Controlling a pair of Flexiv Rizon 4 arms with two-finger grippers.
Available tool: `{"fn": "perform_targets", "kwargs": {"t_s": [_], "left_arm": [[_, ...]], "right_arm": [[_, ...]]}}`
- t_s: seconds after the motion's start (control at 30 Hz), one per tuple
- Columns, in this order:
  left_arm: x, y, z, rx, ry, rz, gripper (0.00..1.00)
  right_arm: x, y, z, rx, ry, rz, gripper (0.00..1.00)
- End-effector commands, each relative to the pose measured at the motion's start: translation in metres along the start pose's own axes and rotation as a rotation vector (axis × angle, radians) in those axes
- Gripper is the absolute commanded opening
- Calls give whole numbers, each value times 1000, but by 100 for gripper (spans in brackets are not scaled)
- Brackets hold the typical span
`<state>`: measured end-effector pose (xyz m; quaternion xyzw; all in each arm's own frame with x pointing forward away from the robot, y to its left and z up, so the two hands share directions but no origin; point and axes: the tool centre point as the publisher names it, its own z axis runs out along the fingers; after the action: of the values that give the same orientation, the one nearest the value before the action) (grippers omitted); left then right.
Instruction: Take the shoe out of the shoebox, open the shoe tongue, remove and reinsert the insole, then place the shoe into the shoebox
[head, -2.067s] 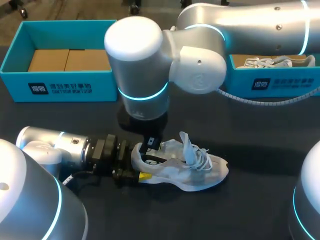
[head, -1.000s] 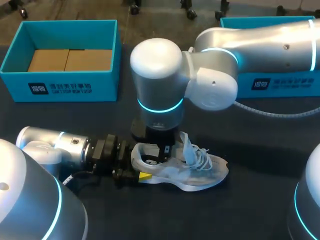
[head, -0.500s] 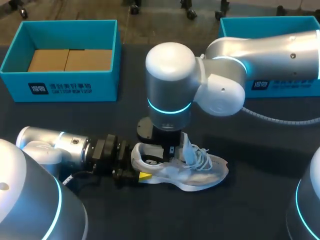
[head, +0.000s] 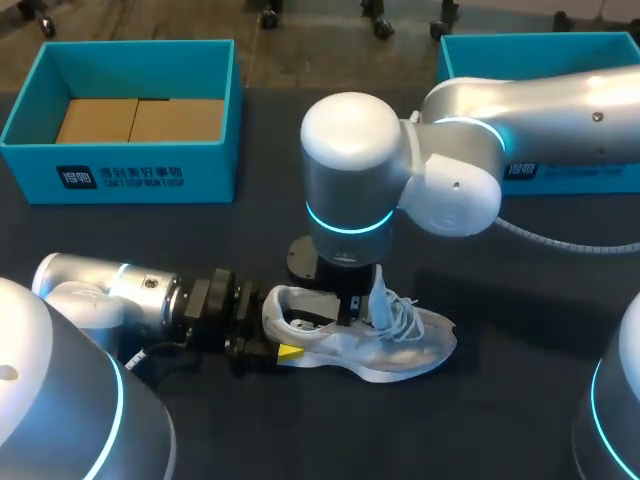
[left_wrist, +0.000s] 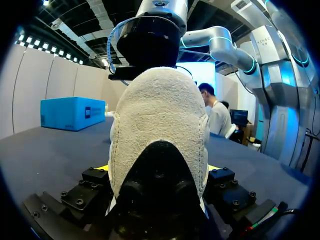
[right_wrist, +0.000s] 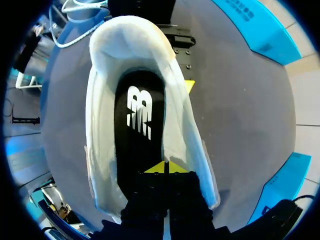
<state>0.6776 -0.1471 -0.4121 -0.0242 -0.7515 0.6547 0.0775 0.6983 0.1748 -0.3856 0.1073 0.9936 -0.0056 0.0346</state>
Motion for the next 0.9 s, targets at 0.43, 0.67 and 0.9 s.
{"fn": "perform_targets", "kwargs": {"t_s": [0.43, 0.67, 0.9], "left_arm": [[0, 1, 1, 0, -3, 0, 0], [0, 1, 1, 0, -3, 0, 0], [0, 1, 1, 0, -3, 0, 0]], "right_arm": [[-2, -11, 1, -8, 8, 0, 35], [0, -12, 8, -14, 46, 8, 34], [12, -2, 13, -24, 75, -13, 37]]}}
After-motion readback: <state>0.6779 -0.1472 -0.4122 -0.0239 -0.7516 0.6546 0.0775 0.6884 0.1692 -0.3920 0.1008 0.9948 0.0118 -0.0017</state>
